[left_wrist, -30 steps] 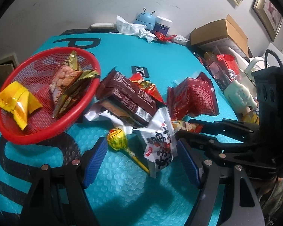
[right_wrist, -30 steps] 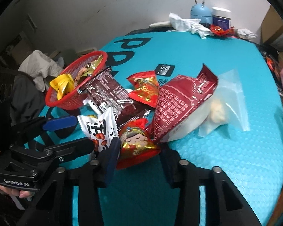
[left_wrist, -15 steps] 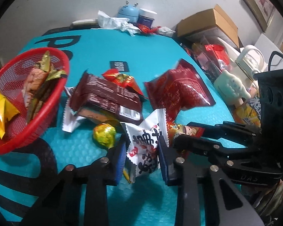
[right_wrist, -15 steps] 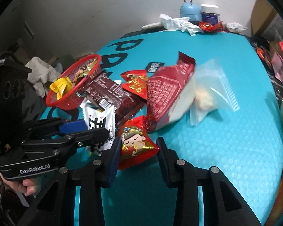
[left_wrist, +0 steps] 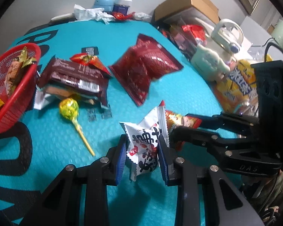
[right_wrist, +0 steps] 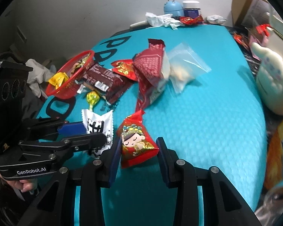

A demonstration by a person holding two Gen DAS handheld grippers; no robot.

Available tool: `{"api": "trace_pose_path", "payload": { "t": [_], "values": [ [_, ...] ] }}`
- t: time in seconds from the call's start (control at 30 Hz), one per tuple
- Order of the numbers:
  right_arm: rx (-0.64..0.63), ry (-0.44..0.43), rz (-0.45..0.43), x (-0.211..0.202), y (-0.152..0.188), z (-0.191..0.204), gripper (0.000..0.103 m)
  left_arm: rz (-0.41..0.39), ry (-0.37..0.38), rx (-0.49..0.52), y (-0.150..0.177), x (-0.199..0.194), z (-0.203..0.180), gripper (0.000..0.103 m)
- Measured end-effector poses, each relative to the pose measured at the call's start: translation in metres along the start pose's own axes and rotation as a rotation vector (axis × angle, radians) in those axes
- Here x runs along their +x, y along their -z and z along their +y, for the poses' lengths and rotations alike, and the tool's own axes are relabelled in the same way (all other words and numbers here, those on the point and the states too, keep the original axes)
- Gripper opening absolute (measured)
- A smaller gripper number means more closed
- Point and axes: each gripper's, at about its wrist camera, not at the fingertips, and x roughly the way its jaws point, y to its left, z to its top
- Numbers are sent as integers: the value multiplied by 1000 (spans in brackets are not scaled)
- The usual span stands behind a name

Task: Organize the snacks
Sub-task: 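Grasp the white candy packet with the left tool while the right tool grasps the red-gold pouch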

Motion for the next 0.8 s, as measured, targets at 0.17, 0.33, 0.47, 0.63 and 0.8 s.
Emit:
{"api": "trace_pose_path", "payload": {
  "t": [0.17, 0.33, 0.47, 0.63, 0.8],
  "values": [
    [1, 10, 21, -6, 12, 0, 37, 15, -6, 4, 6, -3, -5, 30],
    [-17, 28, 39, -10, 18, 3, 37, 24, -13, 17, 9, -3, -6, 31],
    [-20, 41, 31, -15, 13, 2, 44, 63, -18, 39, 5, 7, -10, 31],
    [-55, 90, 13, -21, 4, 0, 60, 88, -5, 26, 2, 17, -11, 43],
    [-72, 110, 0, -25, -4, -4, 63, 89, -18, 29, -1, 20, -14, 43]
  ]
}}
